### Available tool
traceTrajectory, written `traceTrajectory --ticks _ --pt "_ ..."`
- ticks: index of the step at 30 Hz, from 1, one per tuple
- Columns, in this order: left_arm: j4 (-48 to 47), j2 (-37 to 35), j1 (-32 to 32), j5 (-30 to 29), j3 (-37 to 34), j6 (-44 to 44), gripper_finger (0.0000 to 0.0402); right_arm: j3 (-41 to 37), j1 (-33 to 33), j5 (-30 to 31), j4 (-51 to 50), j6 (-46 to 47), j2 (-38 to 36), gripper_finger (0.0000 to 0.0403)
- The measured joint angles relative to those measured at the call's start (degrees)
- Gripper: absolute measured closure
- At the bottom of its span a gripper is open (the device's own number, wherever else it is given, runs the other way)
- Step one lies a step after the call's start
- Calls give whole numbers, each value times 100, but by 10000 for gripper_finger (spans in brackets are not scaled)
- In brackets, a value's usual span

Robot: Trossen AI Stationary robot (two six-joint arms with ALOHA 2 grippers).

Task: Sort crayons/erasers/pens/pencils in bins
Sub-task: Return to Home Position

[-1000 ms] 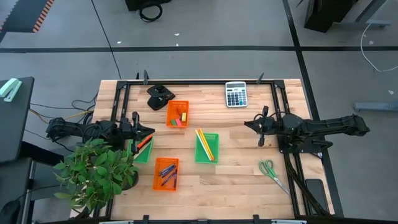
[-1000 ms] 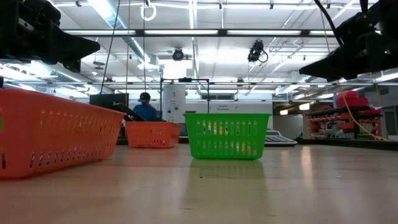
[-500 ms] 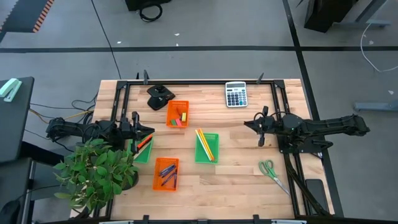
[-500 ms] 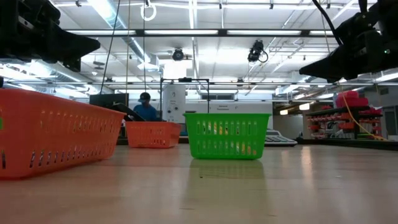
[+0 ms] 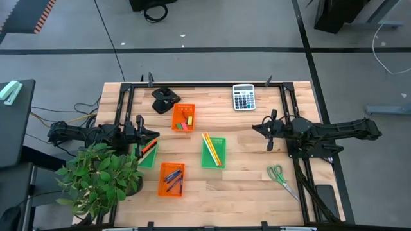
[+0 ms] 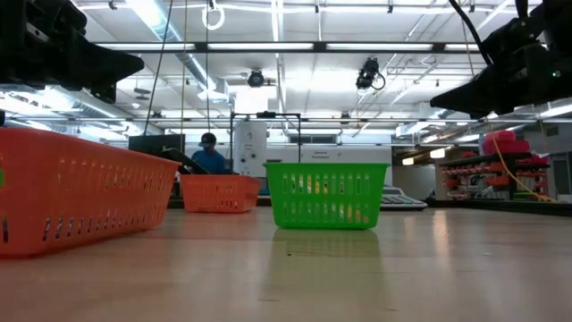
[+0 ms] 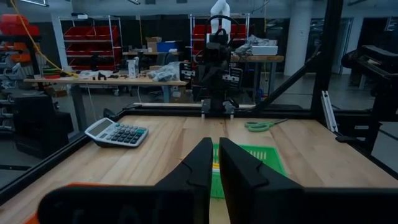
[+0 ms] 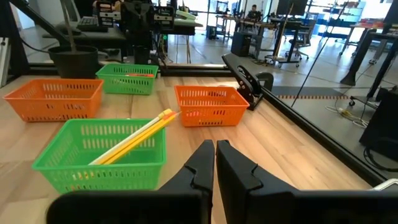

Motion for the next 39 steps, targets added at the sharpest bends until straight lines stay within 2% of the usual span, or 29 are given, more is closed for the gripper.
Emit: traceTrajectory --ticks 30,39 --pt "4 0 -1 4 2 0 374 -4 0 -2 -4 -2 22 379" --pt "4 0 0 4 2 0 362 -4 0 -2 -4 -2 22 380"
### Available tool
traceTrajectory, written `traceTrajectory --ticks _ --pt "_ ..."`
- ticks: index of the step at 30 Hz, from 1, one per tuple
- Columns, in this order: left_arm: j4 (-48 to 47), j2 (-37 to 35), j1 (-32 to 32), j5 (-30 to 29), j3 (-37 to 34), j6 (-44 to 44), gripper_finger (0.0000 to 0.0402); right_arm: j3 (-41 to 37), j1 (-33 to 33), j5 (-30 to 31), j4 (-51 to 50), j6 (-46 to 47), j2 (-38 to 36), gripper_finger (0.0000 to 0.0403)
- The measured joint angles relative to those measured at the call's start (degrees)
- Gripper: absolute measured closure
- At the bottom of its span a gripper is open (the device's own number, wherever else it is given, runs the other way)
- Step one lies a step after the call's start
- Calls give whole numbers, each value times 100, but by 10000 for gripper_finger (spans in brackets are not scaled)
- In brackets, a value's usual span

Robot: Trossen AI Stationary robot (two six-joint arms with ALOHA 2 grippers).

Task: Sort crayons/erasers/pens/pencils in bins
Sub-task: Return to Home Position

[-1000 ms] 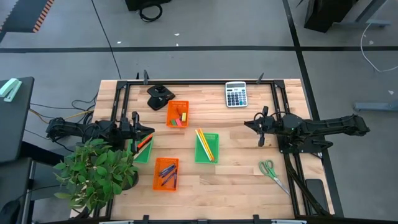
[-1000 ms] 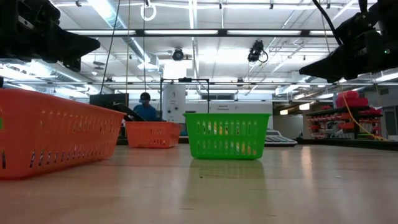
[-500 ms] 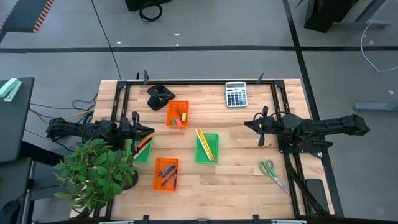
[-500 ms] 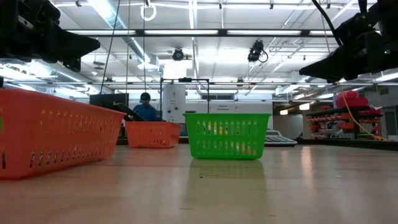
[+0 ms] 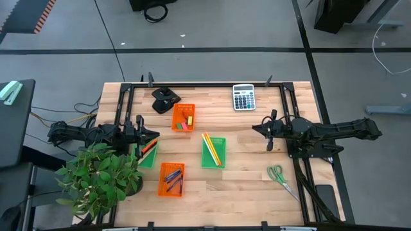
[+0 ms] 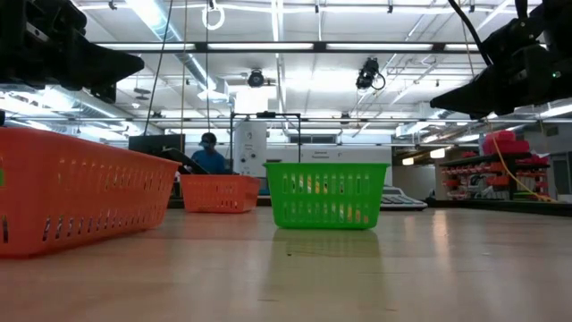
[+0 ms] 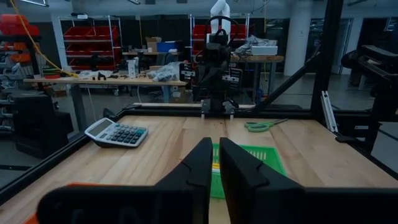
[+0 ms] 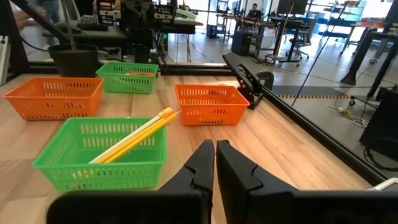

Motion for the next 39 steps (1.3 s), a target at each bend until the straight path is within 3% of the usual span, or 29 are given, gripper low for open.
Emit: traceTrajectory --ticks 39 --pt "-1 0 -1 0 0 0 364 0 0 0 2 0 0 380"
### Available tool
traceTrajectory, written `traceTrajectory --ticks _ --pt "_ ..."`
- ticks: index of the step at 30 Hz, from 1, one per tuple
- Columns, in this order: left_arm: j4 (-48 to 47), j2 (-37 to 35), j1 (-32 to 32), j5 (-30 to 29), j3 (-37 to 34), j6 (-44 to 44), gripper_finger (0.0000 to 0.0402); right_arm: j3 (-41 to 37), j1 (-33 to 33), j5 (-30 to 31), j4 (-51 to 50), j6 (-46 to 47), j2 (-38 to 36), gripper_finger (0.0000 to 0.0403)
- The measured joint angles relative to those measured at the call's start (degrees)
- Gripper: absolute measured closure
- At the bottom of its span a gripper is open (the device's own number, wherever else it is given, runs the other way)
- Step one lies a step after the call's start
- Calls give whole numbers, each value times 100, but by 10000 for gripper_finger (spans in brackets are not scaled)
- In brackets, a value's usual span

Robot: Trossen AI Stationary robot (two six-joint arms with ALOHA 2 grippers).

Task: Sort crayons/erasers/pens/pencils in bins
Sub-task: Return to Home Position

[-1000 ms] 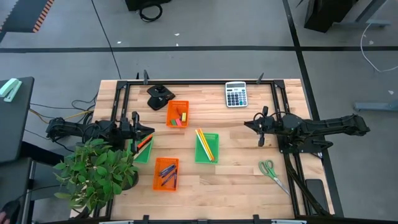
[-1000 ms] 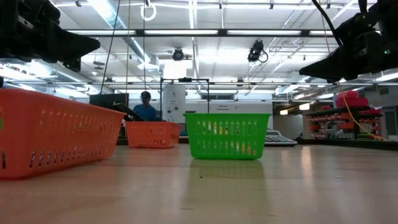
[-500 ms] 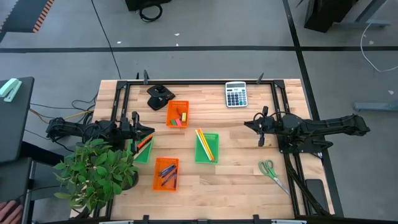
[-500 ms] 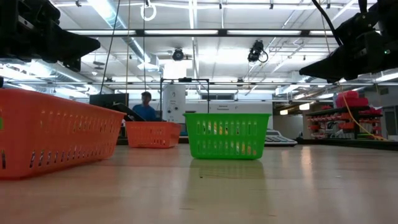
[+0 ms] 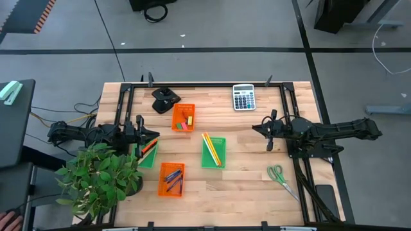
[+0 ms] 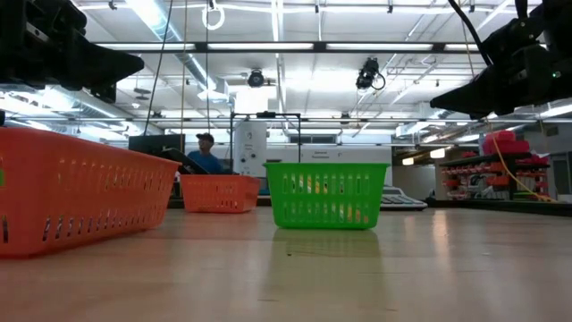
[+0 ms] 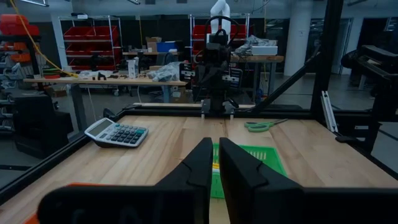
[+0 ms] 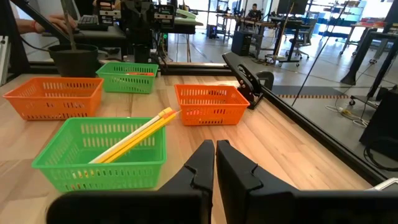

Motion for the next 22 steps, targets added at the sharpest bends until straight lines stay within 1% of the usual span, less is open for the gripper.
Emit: traceTrajectory --ticks 5,16,22 --pt "1 0 0 0 0 0 362 0 -1 0 0 0 0 380" --pt "-1 0 2 0 0 0 374 0 0 0 0 0 0 380" --pt "1 1 1 0 0 0 367 0 0 0 0 -2 0 380"
